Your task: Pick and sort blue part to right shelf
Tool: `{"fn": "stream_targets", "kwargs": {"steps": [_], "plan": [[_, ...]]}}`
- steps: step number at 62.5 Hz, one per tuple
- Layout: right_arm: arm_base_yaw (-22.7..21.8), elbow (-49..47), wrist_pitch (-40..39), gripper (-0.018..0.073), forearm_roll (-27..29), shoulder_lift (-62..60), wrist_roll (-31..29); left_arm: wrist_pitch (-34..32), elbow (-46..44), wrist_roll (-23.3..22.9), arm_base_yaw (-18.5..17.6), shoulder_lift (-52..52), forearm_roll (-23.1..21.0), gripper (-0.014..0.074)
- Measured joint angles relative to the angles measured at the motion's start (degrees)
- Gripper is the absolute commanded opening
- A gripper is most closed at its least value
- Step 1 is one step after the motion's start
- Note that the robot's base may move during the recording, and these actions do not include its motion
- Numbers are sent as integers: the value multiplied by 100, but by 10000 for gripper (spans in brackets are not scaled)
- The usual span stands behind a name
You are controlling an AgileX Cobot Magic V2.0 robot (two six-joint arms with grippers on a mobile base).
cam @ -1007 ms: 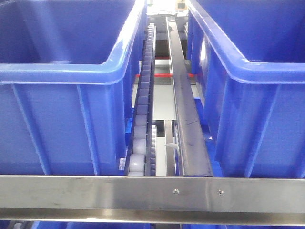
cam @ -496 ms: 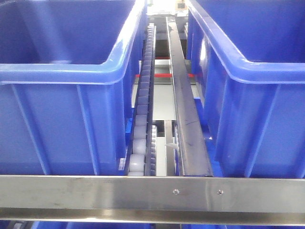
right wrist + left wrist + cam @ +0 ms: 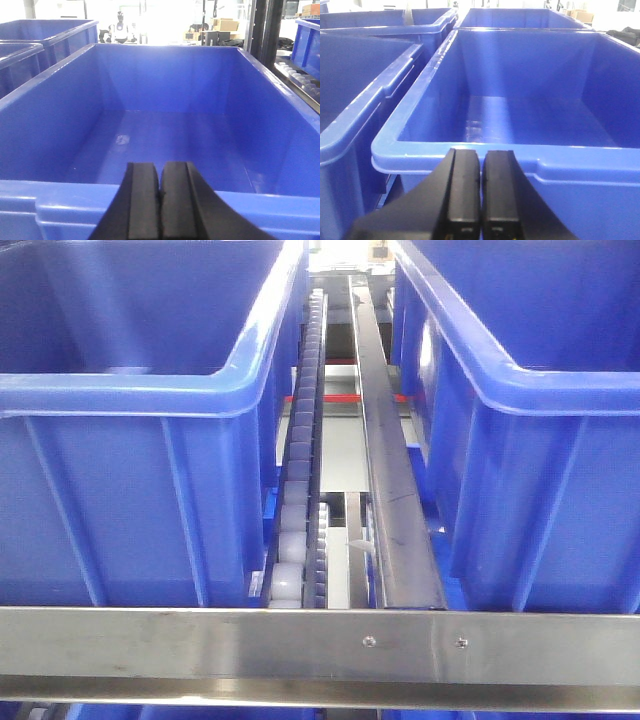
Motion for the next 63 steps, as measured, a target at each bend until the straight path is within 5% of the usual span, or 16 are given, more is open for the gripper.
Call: {"fn": "stream_targets", "kwargs": {"steps": [63], "plan": [[0, 0, 0, 39, 0, 0, 0, 0, 0, 0, 0, 0, 0, 123]]}}
